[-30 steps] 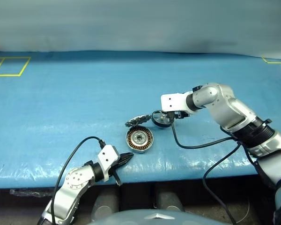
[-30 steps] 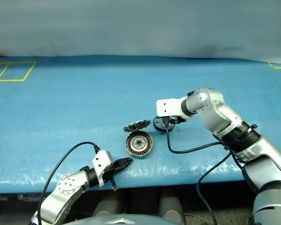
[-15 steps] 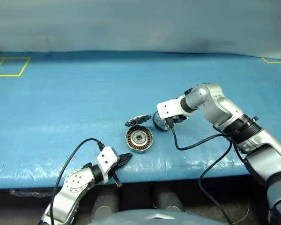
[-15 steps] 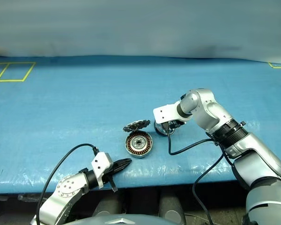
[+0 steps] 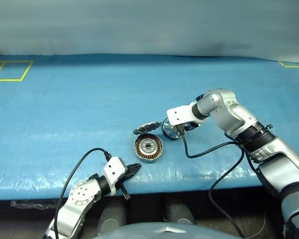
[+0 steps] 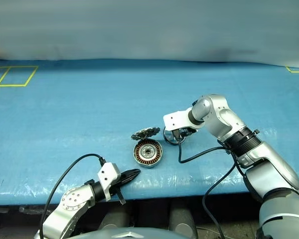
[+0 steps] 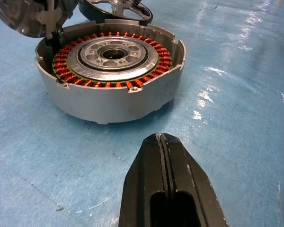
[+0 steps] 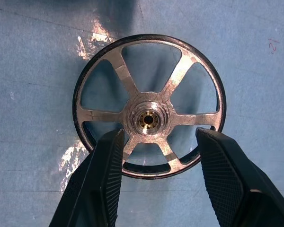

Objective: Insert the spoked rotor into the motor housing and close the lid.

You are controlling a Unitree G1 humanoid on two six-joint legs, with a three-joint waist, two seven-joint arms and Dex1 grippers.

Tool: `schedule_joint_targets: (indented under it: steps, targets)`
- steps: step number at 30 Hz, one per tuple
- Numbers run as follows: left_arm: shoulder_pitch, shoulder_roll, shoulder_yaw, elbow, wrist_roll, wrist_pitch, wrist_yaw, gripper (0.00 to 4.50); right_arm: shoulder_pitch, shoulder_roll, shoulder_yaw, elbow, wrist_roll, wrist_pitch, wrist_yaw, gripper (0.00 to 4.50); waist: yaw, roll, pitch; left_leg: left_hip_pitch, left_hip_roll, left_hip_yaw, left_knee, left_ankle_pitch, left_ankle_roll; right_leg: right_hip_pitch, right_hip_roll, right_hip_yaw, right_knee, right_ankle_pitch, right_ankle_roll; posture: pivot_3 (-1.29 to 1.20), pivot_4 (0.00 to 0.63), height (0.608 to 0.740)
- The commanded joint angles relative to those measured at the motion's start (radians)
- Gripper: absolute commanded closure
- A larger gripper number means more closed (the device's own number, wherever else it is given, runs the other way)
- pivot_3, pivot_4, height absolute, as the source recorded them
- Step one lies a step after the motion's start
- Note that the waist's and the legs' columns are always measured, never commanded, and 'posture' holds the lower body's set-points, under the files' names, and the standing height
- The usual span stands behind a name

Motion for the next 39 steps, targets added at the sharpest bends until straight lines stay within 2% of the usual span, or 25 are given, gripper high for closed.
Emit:
schedule_joint_targets:
  steps: [1,8,11,14,19,24,28,33,39]
  targets:
    - [-0.001,-0.006,-0.006,-0.008,0.004,-0.024,0.001,4.5,0.013,-0.003,-0.038,-0.02,-0.003,0.008,0.01,1.97,0.0,0.0,0.0,0.0,0.0,0.0,0.0,0.0,0.0,0.0,0.0,0.0,0.0,0.0,0.0,0.0,0.15,0.74]
    - [0.0,-0.009,-0.007,-0.012,0.007,-0.02,0.005,4.5,0.037,0.003,-0.046,-0.028,-0.006,0.022,0.007,1.97,-0.001,0.0,0.0,0.0,0.0,0.0,0.0,0.0,0.0,0.0,0.0,0.0,0.0,0.0,0.0,0.0,0.15,0.74]
    - [0.0,-0.011,-0.007,-0.012,0.007,-0.018,0.006,4.5,0.039,0.009,-0.055,-0.024,-0.006,0.029,-0.004,2.6,-0.001,0.0,0.0,0.0,0.0,0.0,0.0,0.0,0.0,0.0,0.0,0.0,0.0,0.0,0.0,0.0,0.15,0.74]
    - [-0.002,-0.012,-0.009,-0.013,0.007,-0.016,0.005,4.5,0.036,0.011,-0.064,-0.023,-0.01,0.032,-0.017,3.49,0.0,0.0,0.0,0.0,0.0,0.0,0.0,0.0,0.0,0.0,0.0,0.0,0.0,0.0,0.0,0.0,0.15,0.74]
    - [-0.009,-0.015,-0.014,-0.012,0.007,-0.011,0.003,4.5,0.038,0.017,-0.092,-0.027,-0.008,0.061,-0.05,3.49,0.0,0.0,0.0,0.0,0.0,0.0,0.001,0.0,0.0,0.0,0.0,0.0,0.0,0.0,0.0,0.0,0.15,0.74]
    - [-0.015,-0.018,-0.018,-0.017,0.004,-0.002,0.001,4.5,0.072,0.006,-0.202,-0.079,-0.002,0.137,-0.17,3.49,0.001,0.0,0.0,0.0,0.0,0.0,0.0,0.0,0.0,0.0,0.0,0.0,0.001,0.0,0.0,0.0,0.15,0.74]
    - [-0.019,-0.018,-0.018,-0.022,0.002,0.003,0.0,4.5,0.178,-0.098,-0.275,-0.242,-0.011,0.192,-0.179,3.49,0.01,0.0,0.0,-0.001,-0.001,-0.002,0.0,0.0,0.0,0.0,-0.001,0.0,0.0,0.0,0.001,0.0,0.15,0.74]
    - [-0.026,-0.014,-0.018,-0.021,-0.005,0.01,-0.009,4.5,0.373,-0.233,-0.359,-0.562,0.021,0.335,-0.108,3.49,0.013,0.001,0.0,-0.001,-0.001,-0.001,0.0,-0.001,0.001,0.0,-0.001,0.0,0.0,0.001,0.001,0.0,0.15,0.74]
    - [-0.045,-0.011,-0.028,-0.014,-0.009,0.015,-0.025,4.5,0.518,-0.266,-0.367,-0.898,0.077,0.575,-0.054,3.49,0.0,0.002,0.0,0.001,0.0,-0.001,0.001,0.0,0.001,0.001,0.001,0.0,0.001,0.0,0.0,0.0,0.15,0.74]
